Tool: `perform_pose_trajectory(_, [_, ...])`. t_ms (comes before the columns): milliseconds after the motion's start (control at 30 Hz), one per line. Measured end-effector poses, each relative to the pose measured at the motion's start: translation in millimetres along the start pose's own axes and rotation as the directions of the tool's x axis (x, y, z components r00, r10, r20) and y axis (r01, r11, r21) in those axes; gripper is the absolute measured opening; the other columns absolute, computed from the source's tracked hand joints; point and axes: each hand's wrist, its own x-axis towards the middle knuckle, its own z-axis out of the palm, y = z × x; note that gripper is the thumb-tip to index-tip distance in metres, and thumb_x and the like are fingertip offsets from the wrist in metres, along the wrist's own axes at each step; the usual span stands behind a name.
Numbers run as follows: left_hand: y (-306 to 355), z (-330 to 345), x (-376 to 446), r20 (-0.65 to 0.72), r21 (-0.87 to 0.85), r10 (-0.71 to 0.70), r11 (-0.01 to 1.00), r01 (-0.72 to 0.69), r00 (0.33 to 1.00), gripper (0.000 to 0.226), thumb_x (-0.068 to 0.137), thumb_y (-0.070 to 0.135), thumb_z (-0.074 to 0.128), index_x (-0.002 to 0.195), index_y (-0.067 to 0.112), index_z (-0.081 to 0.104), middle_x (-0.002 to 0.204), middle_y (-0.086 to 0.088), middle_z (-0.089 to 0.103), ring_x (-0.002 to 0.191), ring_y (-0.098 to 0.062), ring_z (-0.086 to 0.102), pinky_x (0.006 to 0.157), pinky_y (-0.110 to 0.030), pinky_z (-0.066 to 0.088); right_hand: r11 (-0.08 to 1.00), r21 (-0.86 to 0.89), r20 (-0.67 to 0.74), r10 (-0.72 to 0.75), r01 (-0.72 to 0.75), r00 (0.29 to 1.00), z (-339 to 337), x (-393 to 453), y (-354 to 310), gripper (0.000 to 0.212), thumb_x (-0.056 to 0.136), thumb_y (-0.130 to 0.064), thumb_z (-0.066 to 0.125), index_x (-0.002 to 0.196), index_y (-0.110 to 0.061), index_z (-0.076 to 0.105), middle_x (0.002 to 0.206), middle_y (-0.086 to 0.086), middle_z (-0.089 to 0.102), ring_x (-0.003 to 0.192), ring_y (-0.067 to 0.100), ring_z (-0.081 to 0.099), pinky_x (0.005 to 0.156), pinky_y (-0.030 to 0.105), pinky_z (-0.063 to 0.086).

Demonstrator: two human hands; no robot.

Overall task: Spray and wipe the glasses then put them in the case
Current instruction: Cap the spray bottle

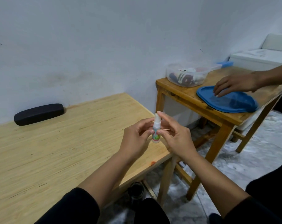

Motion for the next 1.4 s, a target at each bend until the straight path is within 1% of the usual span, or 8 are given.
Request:
perform_pose_trajectory(200, [-2,3,-2,-0.021,-0.029,-0.021,0.999,0.020,1.000,0.045,0.084,0.003,0.063,0.120,0.030,0.059,0.105,0.017,0.065,0.097,0.010,0.061,0.082,-0.005,0.045,0.998,-0.052,-0.001,0.038,-0.038,0.999,3,1,2,0.066,0.082,-0.008,0.069,0.120,-0.055,0.043,0.109,0.002,0.068,0.095,-0.006,0.063,0.085,0.006,0.047])
perform_pose_trajectory(433, [-4,3,-1,-0.036,-0.063,-0.039,0.997,0.037,0.999,0.046,0.082,-0.002,0.063,0.119,0.025,0.059,0.102,0.015,0.065,0.093,0.013,0.060,0.079,-0.004,0.044,0.999,-0.028,-0.058,0.044,-0.046,0.997,9,0,0,0.058,0.081,0.003,0.066,0.118,-0.040,0.051,0.100,0.000,0.064,0.089,-0.023,0.055,0.076,-0.002,0.042])
perform_pose_trajectory(800, [-1,-1,-2,-0.028,0.036,-0.031,0.999,0.032,0.999,0.045,0.085,0.003,0.061,0.122,0.030,0.057,0.103,0.020,0.063,0.090,0.021,0.056,0.075,0.001,0.041,0.994,0.039,-0.037,0.107,-0.106,0.994,11,1,-7,0.059,0.081,-0.001,0.068,0.120,-0.042,0.052,0.101,-0.003,0.065,0.092,-0.017,0.060,0.077,0.001,0.045])
perform_pose_trajectory(933, [0,-19,0,-0.080,0.172,-0.082,0.981,0.094,0.993,0.039,0.088,0.015,0.060,0.123,0.031,0.056,0.112,0.009,0.067,0.098,0.005,0.060,0.084,-0.007,0.044,0.985,0.108,-0.015,0.136,-0.134,0.991,25,11,-18,0.060,0.083,-0.003,0.067,0.122,-0.045,0.049,0.099,-0.010,0.064,0.090,-0.014,0.061,0.074,0.003,0.047])
perform_pose_trajectory(1033, [-8,-49,6,-0.183,0.331,-0.103,0.930,0.159,0.978,0.036,0.091,0.021,0.055,0.127,0.024,0.053,0.121,0.003,0.064,0.112,-0.010,0.057,0.092,-0.018,0.039,0.981,0.149,0.011,0.127,-0.128,0.992,45,26,-32,0.058,0.084,-0.005,0.066,0.119,-0.048,0.048,0.098,-0.014,0.061,0.090,-0.016,0.060,0.071,0.003,0.047])
perform_pose_trajectory(1133, [-21,-90,11,-0.272,0.468,-0.127,0.848,0.247,0.954,0.037,0.093,0.024,0.052,0.129,0.016,0.050,0.130,-0.003,0.058,0.122,-0.018,0.051,0.099,-0.023,0.034,0.980,0.167,0.032,0.105,-0.109,0.994,71,44,-46,0.056,0.083,-0.005,0.067,0.120,-0.044,0.050,0.104,-0.005,0.063,0.088,-0.017,0.059,0.072,0.005,0.049])
perform_pose_trajectory(1233, [-35,-134,9,-0.347,0.546,-0.238,0.735,0.402,0.907,0.043,0.095,0.028,0.047,0.136,0.015,0.042,0.139,-0.007,0.048,0.128,-0.023,0.043,0.105,-0.033,0.033,0.978,0.186,0.055,0.090,-0.099,0.994,101,63,-60,0.054,0.083,-0.003,0.067,0.120,-0.039,0.052,0.101,0.000,0.063,0.079,-0.014,0.060,0.065,0.005,0.048])
perform_pose_trajectory(1400, [-57,-197,0,-0.427,0.647,-0.325,0.542,0.536,0.844,0.046,0.097,0.027,0.038,0.139,0.009,0.034,0.144,-0.012,0.038,0.132,-0.024,0.036,0.108,-0.034,0.030,0.974,0.202,0.121,0.082,-0.105,0.989,152,96,-74,0.052,0.082,-0.002,0.066,0.116,-0.040,0.054,0.098,0.004,0.064,0.083,0.007,0.064,0.053,0.002,0.045])
